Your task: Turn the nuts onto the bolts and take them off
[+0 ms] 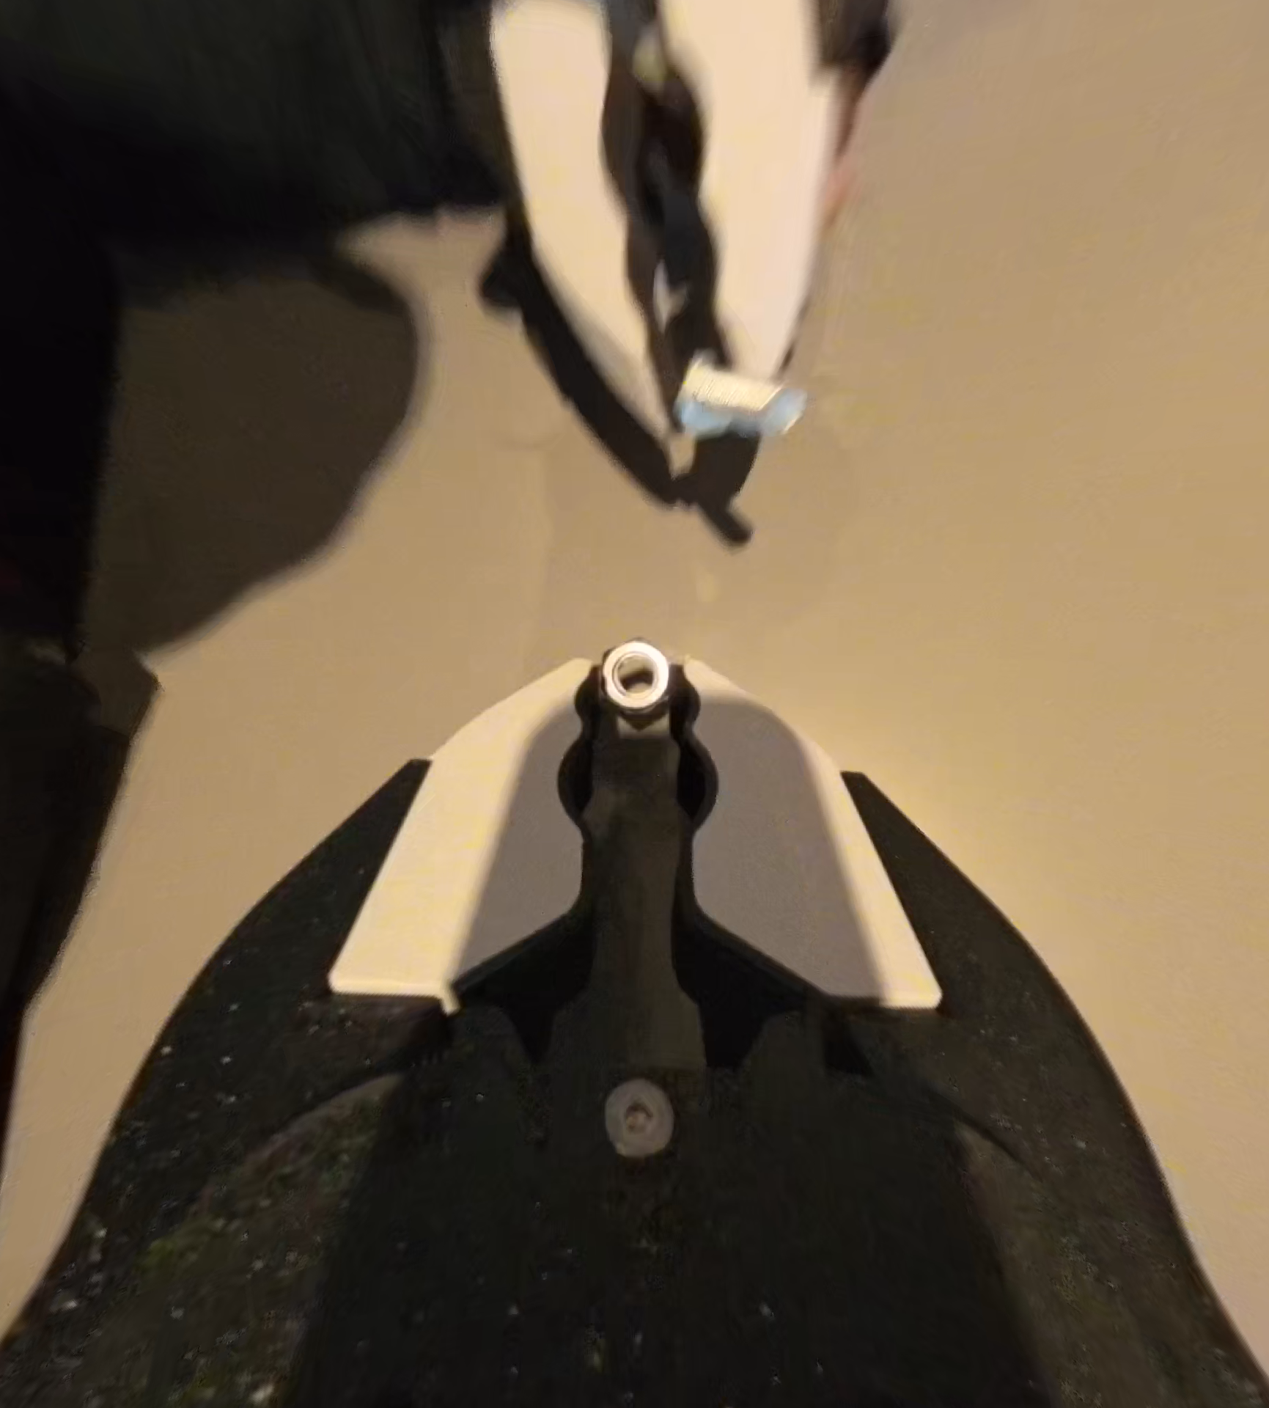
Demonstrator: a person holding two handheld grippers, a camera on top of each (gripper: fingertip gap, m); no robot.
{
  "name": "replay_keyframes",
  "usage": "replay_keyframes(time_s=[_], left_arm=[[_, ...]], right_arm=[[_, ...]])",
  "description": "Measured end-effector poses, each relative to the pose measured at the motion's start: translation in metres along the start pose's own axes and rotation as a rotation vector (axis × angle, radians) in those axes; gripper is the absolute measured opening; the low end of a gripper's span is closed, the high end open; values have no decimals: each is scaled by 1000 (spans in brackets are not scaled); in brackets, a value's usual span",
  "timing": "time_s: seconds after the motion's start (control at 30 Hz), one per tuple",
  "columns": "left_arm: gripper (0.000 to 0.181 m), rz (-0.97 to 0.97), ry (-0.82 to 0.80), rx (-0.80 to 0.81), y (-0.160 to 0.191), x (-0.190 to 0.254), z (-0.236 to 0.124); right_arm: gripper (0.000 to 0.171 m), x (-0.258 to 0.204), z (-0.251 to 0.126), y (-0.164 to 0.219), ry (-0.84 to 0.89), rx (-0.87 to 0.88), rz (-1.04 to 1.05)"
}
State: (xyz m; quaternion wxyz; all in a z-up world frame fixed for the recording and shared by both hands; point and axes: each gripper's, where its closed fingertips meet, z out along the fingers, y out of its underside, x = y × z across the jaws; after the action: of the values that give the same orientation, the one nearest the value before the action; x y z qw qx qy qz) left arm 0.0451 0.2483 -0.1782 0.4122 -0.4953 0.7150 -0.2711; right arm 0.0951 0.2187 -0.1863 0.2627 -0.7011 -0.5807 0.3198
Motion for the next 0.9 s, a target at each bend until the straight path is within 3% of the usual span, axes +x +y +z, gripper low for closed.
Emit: replay_keyframes(time_s=[0.03,0.13,0.33,0.63,0.9], left_arm=[[16,-19,7,37,-4,0,-3],[16,-91,42,181,-23,-1,-14],[15,-281,128,371,-47,-8,-40],[16,-533,316,524,-61,-10,-53],[15,-575,385,599,-70,-8,-59]], right_arm=[[17,5,-5,-18,-31,109,36],[17,11,-25,-69,-236,431,117],[17,24,-36,-111,-548,717,126],[17,19,-36,-127,-756,782,52],[17,16,-39,-127,-808,799,57]])
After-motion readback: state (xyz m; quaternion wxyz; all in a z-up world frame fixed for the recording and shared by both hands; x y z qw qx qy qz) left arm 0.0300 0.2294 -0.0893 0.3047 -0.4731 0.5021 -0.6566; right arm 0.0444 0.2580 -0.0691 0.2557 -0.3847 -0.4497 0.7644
